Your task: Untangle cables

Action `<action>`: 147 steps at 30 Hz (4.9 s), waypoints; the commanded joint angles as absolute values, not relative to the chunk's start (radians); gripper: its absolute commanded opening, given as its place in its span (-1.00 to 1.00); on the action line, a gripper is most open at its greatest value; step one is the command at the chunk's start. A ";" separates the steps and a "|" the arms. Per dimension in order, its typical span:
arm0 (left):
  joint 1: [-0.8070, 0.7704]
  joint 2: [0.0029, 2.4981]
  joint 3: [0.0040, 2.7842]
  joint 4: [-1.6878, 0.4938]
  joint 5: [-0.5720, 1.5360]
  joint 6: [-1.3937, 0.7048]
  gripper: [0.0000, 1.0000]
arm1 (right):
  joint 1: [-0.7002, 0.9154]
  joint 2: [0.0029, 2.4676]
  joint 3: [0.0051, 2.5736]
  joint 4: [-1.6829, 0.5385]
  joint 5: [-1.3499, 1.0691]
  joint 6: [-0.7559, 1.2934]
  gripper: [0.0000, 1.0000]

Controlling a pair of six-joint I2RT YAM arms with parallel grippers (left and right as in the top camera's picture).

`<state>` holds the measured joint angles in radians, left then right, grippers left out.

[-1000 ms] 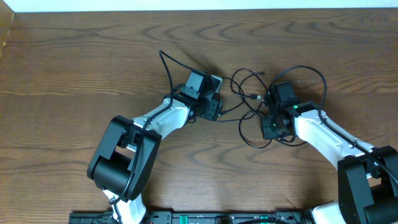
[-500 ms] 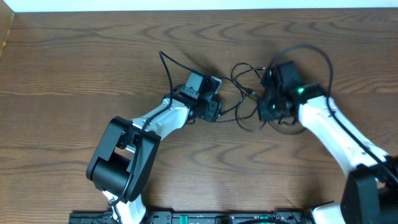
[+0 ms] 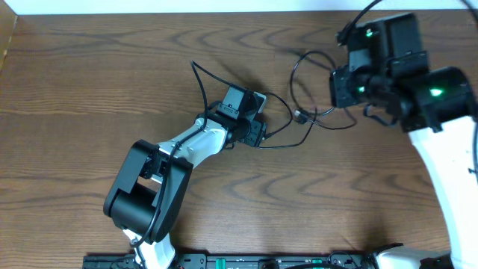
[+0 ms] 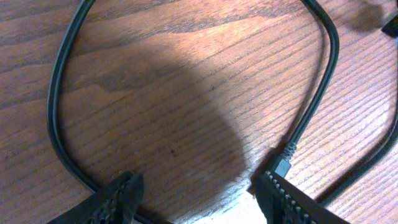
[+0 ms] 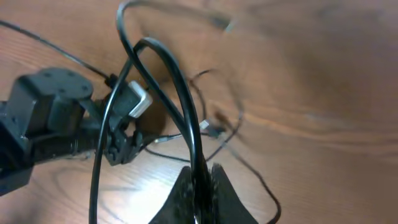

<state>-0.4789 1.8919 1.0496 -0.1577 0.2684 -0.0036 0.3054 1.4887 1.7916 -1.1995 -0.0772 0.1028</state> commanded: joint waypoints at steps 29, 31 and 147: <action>-0.476 1.894 1.038 -0.191 0.279 -0.009 0.27 | 0.282 1.605 2.097 -1.551 0.091 0.069 0.40; -0.476 1.894 1.038 -0.191 0.279 -0.009 0.27 | 0.282 1.623 2.097 -1.557 0.091 0.069 0.48; -0.476 1.894 1.038 -0.113 0.610 0.059 0.26 | 0.162 1.377 1.675 -1.194 -0.183 -0.024 -0.98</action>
<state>-0.4778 1.8843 1.0458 -0.1455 0.4152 0.0551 0.1665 1.3830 1.6558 -1.1938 -0.2043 -0.0151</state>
